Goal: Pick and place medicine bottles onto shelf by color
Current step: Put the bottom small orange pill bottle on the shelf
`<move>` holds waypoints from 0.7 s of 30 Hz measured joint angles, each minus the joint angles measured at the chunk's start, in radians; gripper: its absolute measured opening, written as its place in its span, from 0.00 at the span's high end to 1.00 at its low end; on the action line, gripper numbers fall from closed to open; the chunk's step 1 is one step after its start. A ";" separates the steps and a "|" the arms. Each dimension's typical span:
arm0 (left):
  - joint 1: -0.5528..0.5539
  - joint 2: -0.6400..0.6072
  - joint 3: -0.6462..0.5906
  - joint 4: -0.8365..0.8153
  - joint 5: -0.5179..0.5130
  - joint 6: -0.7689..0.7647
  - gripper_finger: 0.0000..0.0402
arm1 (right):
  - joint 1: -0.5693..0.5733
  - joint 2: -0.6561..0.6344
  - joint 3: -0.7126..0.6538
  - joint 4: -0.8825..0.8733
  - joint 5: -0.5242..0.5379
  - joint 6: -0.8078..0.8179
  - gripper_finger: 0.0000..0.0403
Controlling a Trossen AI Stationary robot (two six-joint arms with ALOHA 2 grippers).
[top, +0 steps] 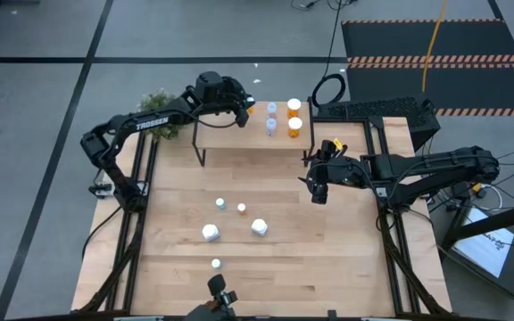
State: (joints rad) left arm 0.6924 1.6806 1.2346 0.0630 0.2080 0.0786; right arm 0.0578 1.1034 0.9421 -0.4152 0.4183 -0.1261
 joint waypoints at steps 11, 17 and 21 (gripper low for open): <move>-0.061 0.001 0.000 -0.007 -0.151 0.016 0.67 | 0.000 0.000 0.000 0.000 0.000 -0.001 0.34; -0.075 0.013 0.000 -0.001 -0.176 0.016 0.67 | 0.000 0.000 0.000 0.000 0.000 -0.001 0.34; -0.077 0.016 -0.002 0.000 -0.190 0.015 0.67 | 0.000 0.000 0.000 -0.001 0.000 -0.001 0.34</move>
State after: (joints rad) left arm 0.6154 1.6964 1.2327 0.0633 0.0180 0.0936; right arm 0.0578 1.1034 0.9421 -0.4160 0.4179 -0.1272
